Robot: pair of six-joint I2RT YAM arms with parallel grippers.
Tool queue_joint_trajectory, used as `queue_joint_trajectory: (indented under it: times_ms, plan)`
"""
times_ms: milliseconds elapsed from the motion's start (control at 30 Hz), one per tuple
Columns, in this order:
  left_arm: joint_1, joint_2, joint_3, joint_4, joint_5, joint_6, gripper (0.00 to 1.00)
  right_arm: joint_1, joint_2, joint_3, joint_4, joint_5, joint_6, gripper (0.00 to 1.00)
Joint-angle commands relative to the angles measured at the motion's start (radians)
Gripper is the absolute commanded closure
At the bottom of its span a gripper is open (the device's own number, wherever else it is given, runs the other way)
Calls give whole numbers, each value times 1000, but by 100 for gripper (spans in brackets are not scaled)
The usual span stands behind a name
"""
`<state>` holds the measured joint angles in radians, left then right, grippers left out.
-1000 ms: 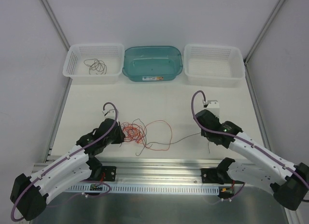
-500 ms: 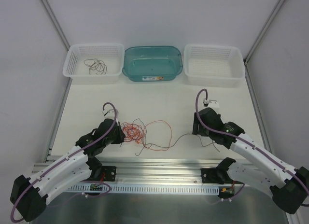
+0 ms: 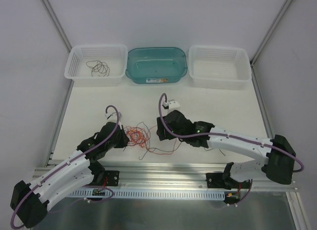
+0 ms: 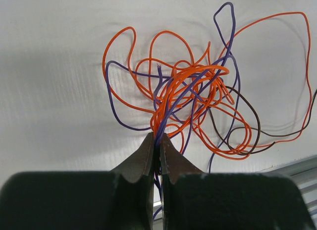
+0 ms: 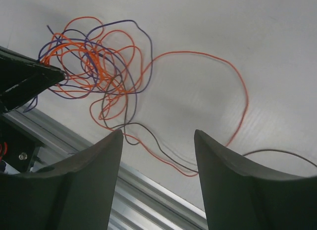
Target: Untangle the cables
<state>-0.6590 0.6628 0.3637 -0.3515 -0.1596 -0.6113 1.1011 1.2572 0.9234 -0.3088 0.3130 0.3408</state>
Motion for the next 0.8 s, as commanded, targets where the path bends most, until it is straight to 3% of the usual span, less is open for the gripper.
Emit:
queue_joint_trajectory:
  times_ms: [0,267,600,733,767]
  plan:
    - [7,-20,18,-10,19,10,100,45,102,87,111,-14,33,38]
    - [9,-42,12,-10,23,7,100,77,347,198,189,-75,98,49]
    - [7,-40,11,-10,26,10,100,94,482,259,177,-107,132,59]
    - [9,-40,11,-10,23,10,100,92,475,255,166,-106,127,77]
    - [7,-40,9,-10,20,10,100,92,469,253,165,-100,125,86]
